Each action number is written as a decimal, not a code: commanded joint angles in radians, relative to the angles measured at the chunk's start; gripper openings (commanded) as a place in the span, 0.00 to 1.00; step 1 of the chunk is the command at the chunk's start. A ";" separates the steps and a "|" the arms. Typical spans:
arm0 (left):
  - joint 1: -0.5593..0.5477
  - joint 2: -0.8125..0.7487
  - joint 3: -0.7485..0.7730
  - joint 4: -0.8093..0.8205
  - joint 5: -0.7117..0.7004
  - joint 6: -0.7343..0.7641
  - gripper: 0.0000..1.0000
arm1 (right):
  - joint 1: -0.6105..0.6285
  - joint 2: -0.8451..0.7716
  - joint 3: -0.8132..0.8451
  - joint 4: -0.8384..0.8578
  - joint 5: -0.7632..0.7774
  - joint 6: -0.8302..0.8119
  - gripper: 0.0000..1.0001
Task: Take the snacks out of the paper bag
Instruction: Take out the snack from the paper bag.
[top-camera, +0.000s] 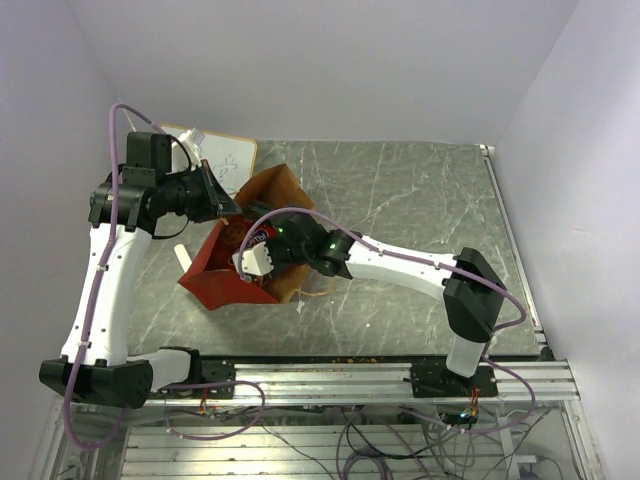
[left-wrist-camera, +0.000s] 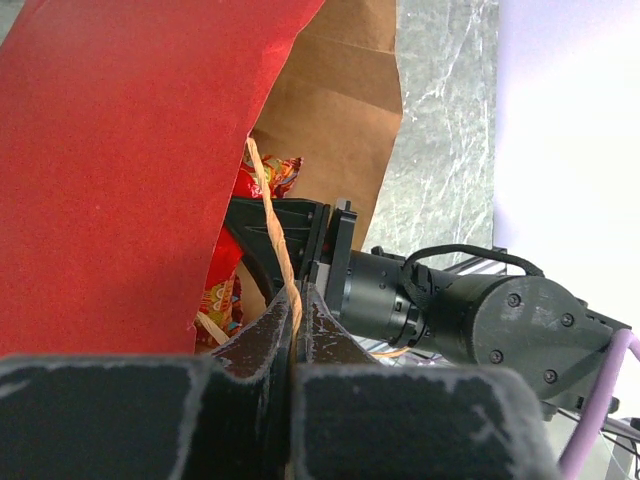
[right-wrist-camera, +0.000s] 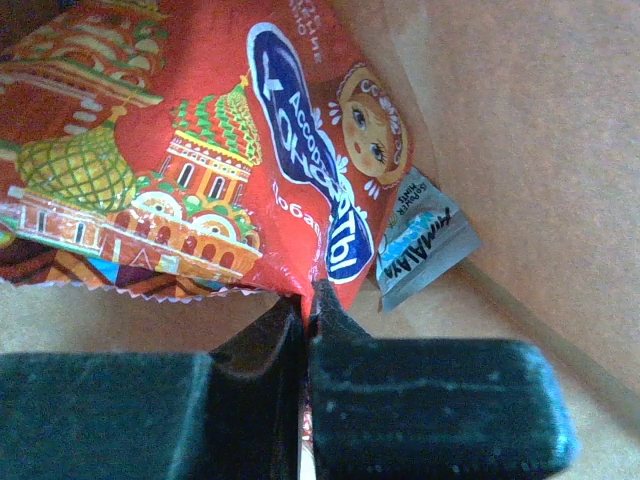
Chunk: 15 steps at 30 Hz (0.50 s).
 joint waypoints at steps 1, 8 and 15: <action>-0.007 -0.025 0.012 0.006 -0.017 0.002 0.07 | -0.001 -0.063 0.027 0.103 0.020 0.042 0.00; -0.007 -0.040 0.028 -0.006 -0.070 0.005 0.07 | -0.011 -0.095 0.079 0.155 0.036 0.114 0.00; -0.007 -0.041 0.040 -0.016 -0.099 0.006 0.07 | -0.015 -0.131 0.115 0.161 0.037 0.122 0.00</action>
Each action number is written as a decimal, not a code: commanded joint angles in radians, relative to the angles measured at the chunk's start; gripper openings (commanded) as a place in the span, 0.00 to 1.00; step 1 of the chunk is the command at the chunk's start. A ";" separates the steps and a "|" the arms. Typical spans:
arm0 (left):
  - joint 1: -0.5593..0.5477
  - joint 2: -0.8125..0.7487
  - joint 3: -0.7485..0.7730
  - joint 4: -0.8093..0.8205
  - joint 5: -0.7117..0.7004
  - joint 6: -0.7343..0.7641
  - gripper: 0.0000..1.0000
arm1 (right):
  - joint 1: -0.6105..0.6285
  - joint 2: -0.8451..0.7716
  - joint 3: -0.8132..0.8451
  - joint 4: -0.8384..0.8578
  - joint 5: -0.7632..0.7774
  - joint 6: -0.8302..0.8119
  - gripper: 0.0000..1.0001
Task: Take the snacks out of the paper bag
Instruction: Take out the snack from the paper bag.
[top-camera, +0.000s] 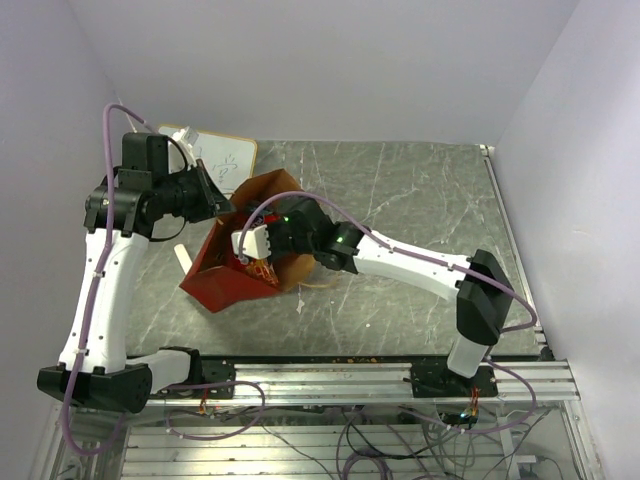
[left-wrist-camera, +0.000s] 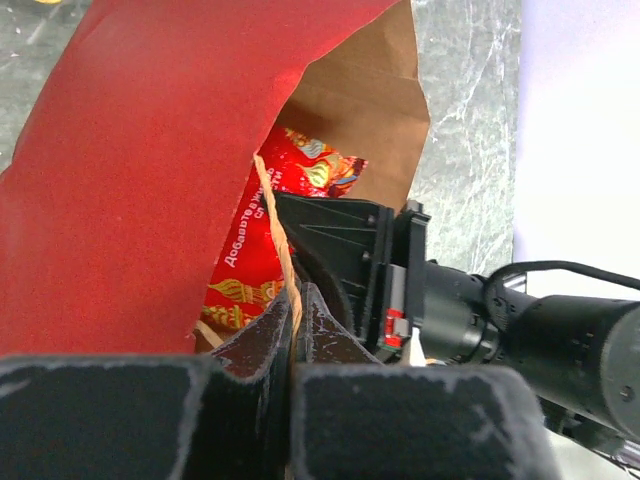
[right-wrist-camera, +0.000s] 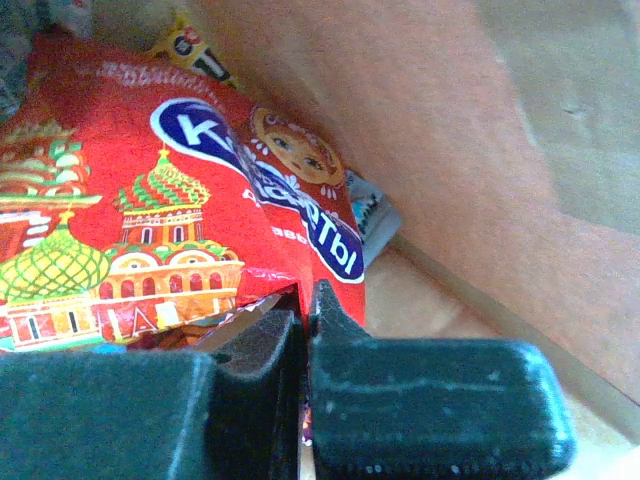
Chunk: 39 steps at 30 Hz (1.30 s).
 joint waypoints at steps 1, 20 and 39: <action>-0.007 -0.022 0.031 -0.010 -0.032 0.005 0.07 | -0.005 -0.095 0.076 0.123 0.018 0.012 0.00; -0.007 -0.020 0.037 -0.013 -0.032 0.006 0.07 | -0.014 -0.141 0.107 0.115 0.044 -0.004 0.00; -0.007 -0.014 0.034 -0.009 -0.027 0.009 0.07 | -0.019 -0.163 0.181 0.120 0.068 -0.025 0.00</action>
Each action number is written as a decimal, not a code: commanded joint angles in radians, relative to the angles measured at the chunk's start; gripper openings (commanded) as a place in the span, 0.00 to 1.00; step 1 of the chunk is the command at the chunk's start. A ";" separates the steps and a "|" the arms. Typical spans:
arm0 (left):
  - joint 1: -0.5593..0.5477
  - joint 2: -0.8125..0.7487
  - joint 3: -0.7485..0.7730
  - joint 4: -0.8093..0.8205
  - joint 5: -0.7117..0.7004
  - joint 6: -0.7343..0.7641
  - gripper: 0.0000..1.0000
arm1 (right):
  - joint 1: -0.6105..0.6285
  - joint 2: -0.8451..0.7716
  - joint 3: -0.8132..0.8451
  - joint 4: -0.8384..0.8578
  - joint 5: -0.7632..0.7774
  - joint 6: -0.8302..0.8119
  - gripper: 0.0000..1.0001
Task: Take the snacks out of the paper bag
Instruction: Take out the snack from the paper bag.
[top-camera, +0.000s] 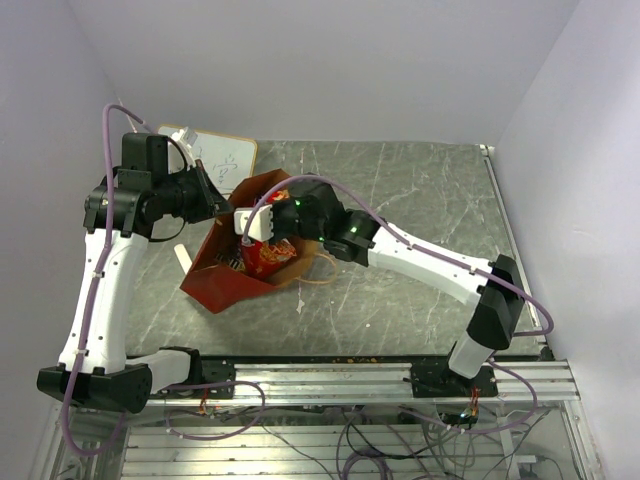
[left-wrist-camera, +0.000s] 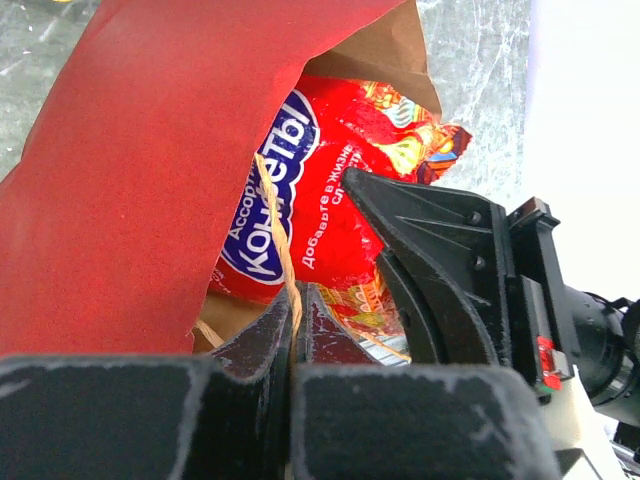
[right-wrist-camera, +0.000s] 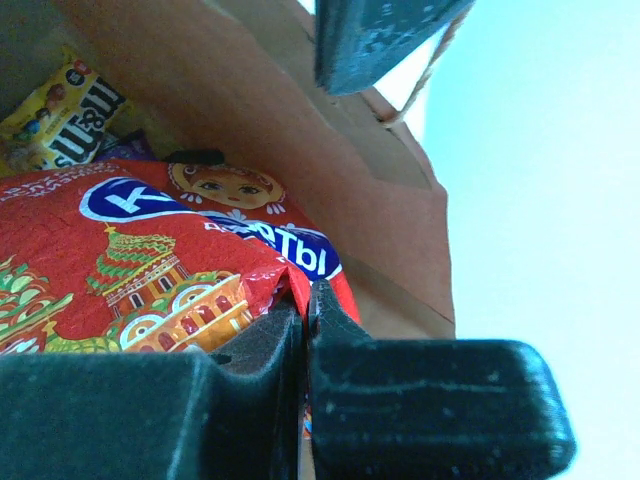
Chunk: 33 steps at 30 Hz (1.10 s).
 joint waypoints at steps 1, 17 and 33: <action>-0.007 -0.011 0.027 0.003 -0.003 0.009 0.07 | -0.005 -0.093 0.093 0.146 0.025 -0.028 0.00; -0.007 -0.020 0.015 0.007 -0.015 0.008 0.07 | -0.026 -0.126 0.188 0.190 0.034 -0.018 0.00; -0.007 -0.016 0.016 0.008 -0.011 0.011 0.07 | -0.035 -0.144 0.243 0.226 0.065 -0.040 0.00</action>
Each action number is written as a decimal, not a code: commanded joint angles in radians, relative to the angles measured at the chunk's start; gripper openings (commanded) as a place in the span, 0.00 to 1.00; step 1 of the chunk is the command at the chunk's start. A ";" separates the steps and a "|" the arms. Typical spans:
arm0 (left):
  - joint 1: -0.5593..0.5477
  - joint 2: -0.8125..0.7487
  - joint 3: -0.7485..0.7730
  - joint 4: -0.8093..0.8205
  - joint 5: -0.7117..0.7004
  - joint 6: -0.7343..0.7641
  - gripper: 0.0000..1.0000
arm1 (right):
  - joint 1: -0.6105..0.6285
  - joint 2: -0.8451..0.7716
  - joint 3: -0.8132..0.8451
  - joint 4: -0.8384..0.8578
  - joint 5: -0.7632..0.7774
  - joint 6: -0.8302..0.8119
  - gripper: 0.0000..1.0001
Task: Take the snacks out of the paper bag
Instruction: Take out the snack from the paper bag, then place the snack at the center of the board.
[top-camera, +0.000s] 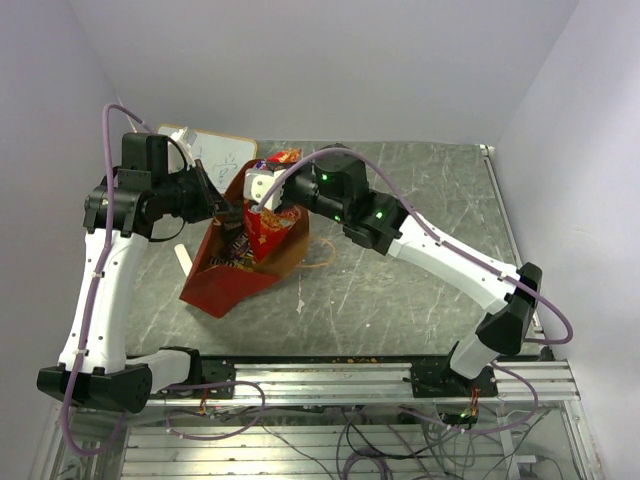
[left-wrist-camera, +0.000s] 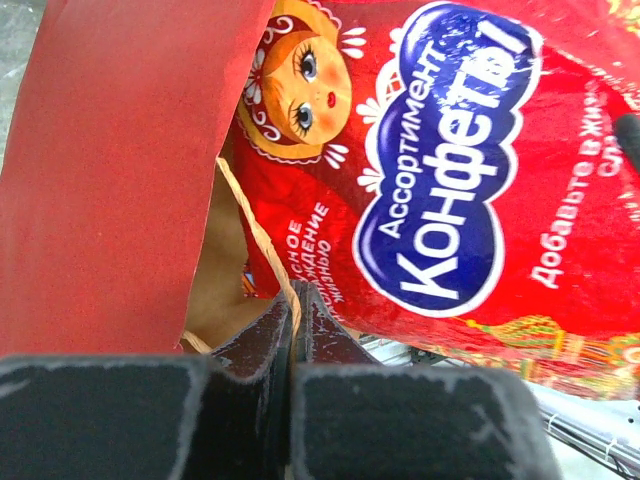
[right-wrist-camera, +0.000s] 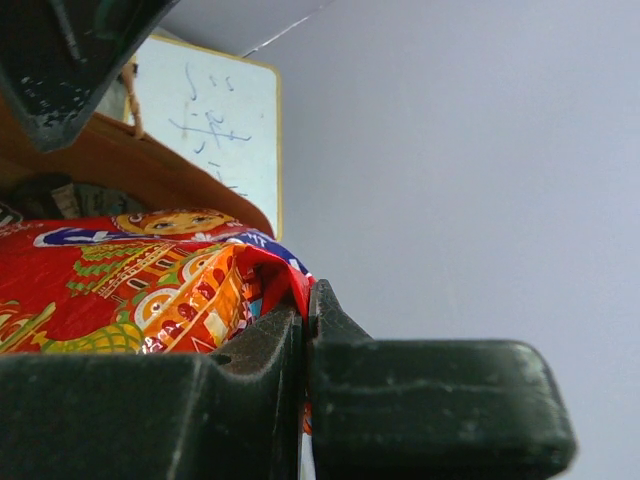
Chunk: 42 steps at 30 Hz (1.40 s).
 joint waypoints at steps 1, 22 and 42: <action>-0.007 -0.016 0.016 0.007 -0.003 0.012 0.07 | -0.009 -0.080 0.094 0.203 0.030 -0.030 0.00; -0.007 0.001 0.028 -0.002 -0.024 0.028 0.07 | -0.014 -0.174 0.097 0.170 0.139 -0.074 0.00; -0.007 0.013 0.073 -0.023 -0.024 0.030 0.07 | -0.382 -0.262 -0.090 0.132 0.393 0.200 0.00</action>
